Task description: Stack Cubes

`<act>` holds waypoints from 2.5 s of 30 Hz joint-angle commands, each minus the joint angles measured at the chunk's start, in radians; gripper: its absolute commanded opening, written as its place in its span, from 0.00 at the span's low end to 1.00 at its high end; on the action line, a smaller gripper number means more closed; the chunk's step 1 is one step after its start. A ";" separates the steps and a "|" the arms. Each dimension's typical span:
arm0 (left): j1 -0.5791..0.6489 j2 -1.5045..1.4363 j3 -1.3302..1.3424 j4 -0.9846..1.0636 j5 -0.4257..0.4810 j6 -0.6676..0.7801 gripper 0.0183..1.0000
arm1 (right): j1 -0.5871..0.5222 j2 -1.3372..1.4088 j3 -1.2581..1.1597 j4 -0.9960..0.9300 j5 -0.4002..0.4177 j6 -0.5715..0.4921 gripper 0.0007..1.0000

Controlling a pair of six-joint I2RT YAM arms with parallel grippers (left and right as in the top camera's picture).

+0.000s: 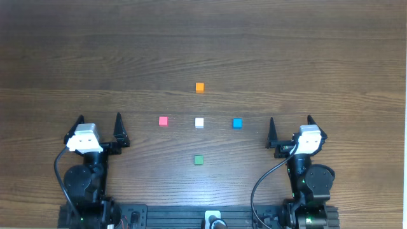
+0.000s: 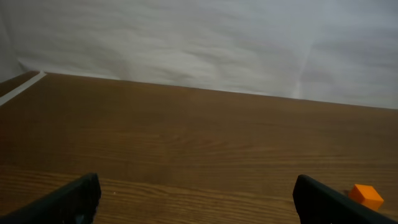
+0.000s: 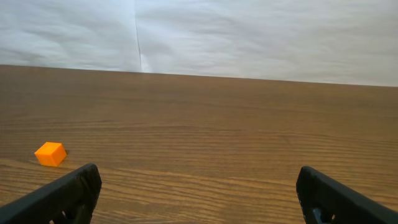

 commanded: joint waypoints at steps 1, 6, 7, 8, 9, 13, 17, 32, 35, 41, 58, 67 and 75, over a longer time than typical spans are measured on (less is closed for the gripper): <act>0.003 -0.003 0.008 -0.020 0.034 0.007 1.00 | -0.007 -0.009 -0.006 -0.001 -0.012 -0.002 0.99; 0.003 0.002 0.197 -0.300 0.037 -0.038 1.00 | -0.007 -0.009 -0.006 -0.001 -0.012 -0.002 0.99; 0.003 0.008 0.237 -0.346 0.037 -0.046 1.00 | -0.007 -0.009 -0.006 -0.001 -0.012 -0.002 0.99; 0.003 0.018 0.280 -0.387 0.044 -0.049 1.00 | -0.007 -0.009 -0.006 -0.001 -0.012 -0.002 0.99; 0.003 0.026 0.306 -0.406 0.058 -0.049 1.00 | -0.007 -0.009 -0.006 -0.001 -0.012 -0.002 0.99; -0.002 0.111 0.386 -0.424 0.116 -0.049 1.00 | -0.007 -0.009 -0.006 -0.001 -0.012 -0.002 0.99; -0.003 0.325 0.464 -0.425 0.171 -0.075 1.00 | -0.007 -0.009 -0.006 -0.001 -0.012 -0.002 0.99; -0.135 1.128 0.808 -0.468 0.259 -0.131 1.00 | -0.007 -0.009 -0.006 -0.001 -0.012 -0.002 0.99; -0.201 1.229 0.840 -0.469 0.202 -0.167 1.00 | -0.007 -0.009 -0.006 -0.001 -0.012 -0.002 0.99; -0.328 1.371 0.877 -0.469 0.052 -0.258 1.00 | -0.007 -0.009 -0.006 -0.001 -0.012 -0.002 0.99; -0.502 1.559 0.885 -0.473 -0.063 -0.434 1.00 | -0.007 -0.009 -0.006 -0.001 -0.012 -0.002 0.99; -0.539 1.620 0.885 -0.472 -0.108 -0.481 0.99 | -0.007 -0.009 -0.006 -0.001 -0.012 -0.002 0.99; -0.540 1.633 0.885 -0.470 -0.129 -0.491 0.93 | -0.007 -0.009 -0.006 -0.001 -0.012 -0.002 0.99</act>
